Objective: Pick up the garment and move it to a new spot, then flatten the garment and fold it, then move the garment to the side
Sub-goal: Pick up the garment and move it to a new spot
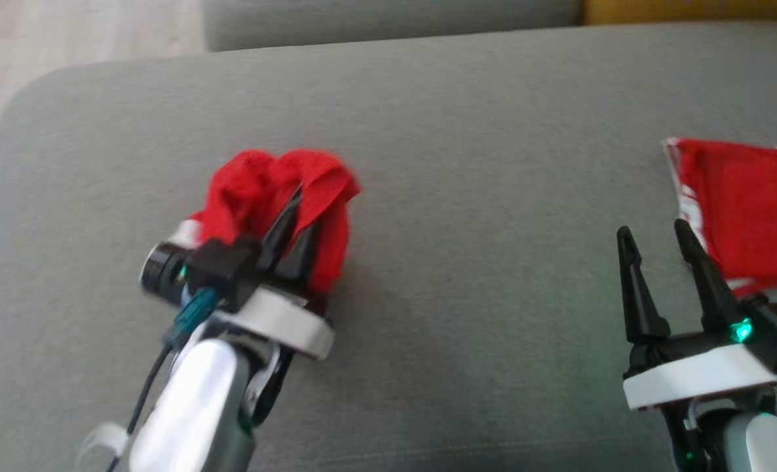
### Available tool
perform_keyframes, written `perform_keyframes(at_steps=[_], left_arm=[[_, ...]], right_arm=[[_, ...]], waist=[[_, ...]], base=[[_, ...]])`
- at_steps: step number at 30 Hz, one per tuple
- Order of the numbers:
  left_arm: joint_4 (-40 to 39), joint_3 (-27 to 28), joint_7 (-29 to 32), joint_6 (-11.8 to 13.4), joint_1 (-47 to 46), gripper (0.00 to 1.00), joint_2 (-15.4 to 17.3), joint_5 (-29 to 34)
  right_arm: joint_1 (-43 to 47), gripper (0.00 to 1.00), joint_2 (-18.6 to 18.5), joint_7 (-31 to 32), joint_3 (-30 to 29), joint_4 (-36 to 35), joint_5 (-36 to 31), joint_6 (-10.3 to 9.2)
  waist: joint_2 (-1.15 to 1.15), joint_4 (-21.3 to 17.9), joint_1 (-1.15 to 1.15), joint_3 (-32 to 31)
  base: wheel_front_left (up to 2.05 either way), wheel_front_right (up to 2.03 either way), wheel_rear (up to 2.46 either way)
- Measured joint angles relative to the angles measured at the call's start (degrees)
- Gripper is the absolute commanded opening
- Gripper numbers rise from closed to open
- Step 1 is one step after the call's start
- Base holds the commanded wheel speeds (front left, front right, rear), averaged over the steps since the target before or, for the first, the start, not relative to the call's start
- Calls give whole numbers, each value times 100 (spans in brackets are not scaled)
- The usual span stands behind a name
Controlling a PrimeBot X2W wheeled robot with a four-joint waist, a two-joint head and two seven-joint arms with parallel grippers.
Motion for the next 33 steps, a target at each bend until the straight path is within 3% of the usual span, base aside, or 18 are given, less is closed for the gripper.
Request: perform_keyframes(at_steps=[6, 10, 19, 20, 21, 22, 28, 33], left_arm=[[258, -617, -160, -155, -950, 0, -152, 0], [900, -1011, 96, -277, -1134, 0, -166, -4], [1674, -1764, 468, -434, -1128, 0, -157, -54], [1679, -1825, 456, -435, -1127, 32, -153, -56], [1674, -1851, 377, -459, -1127, 32, -151, -85], [1661, -1873, 292, -461, -1126, 100, -148, -134], [1221, -1978, -338, -470, -913, 100, -74, -374], [826, -1537, -522, -109, -582, 100, 97, -525]], right_arm=[[-102, 100, 1, -169, -31, 67, 191, 0], [-152, 100, 1, -337, -25, 187, 298, 0], [-357, 100, 1, -506, -26, 412, 375, 0], [-358, 100, 1, -506, -29, 436, 375, 0], [-363, 100, 1, -508, -18, 444, 374, 0], [-370, 100, 1, -508, -14, 454, 374, 0], [-430, 100, 1, -489, -16, 504, 258, 0], [-421, 100, 0, -335, -25, 488, 156, 0]], waist=[[0, -611, 0, 337], [0, -904, 0, 683], [0, -1162, 1, 1156], [0, -1134, 1, 1163], [0, -1095, 1, 1158], [0, -1054, 1, 1144], [0, -700, 0, 887], [0, -390, 0, 625]], base=[[0, 0, 0], [0, 0, 0], [0, 0, 0], [0, 0, 0], [0, 0, 0], [0, 0, 0], [0, 0, 0], [0, 0, 0]])
